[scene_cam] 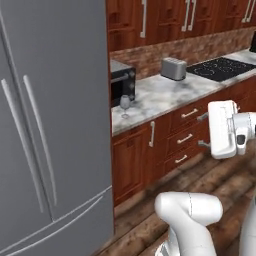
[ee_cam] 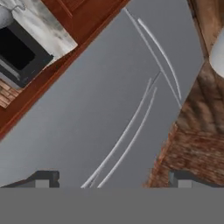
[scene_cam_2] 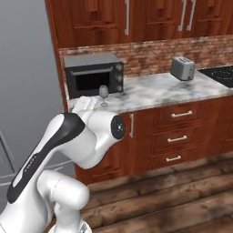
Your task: Retrieve the wine glasses from the counter and place one next to each plate.
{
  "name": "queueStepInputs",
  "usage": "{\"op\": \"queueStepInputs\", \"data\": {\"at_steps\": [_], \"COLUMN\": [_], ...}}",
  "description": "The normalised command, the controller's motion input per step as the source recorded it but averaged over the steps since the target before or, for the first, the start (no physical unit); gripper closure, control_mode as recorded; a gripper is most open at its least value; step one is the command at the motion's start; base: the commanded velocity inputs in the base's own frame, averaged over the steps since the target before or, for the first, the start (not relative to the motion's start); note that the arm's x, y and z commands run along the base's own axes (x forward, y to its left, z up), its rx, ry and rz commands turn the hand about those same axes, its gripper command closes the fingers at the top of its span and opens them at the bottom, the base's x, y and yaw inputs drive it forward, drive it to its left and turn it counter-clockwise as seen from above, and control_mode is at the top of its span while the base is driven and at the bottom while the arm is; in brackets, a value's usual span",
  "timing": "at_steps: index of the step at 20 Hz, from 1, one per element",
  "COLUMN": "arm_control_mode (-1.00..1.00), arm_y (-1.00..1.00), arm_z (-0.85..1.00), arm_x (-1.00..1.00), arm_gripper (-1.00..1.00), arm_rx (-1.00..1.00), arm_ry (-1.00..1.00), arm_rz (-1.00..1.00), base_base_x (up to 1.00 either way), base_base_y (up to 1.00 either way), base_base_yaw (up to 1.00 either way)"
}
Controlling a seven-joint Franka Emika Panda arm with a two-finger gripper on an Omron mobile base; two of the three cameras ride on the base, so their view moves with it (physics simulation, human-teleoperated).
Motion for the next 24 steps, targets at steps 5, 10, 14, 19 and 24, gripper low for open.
{"op": "queueStepInputs", "data": {"at_steps": [5,10,14,19,24], "arm_control_mode": [1.0,1.0,1.0,1.0,1.0], "arm_y": [0.0,0.0,0.0,0.0,0.0], "arm_z": [0.0,0.0,0.0,0.0,0.0], "arm_x": [0.0,0.0,0.0,0.0,0.0], "arm_gripper": [-1.0,-1.0,-1.0,-1.0,-1.0], "arm_rx": [0.0,0.0,0.0,0.0,0.0], "arm_ry": [0.0,0.0,0.0,0.0,0.0], "arm_rz": [0.0,0.0,0.0,0.0,0.0], "base_base_x": [1.0,1.0,1.0,0.59,0.03], "base_base_y": [-0.48,-0.52,-0.24,-0.01,-0.09], "base_base_yaw": [0.0,0.12,0.38,0.44,0.24]}}
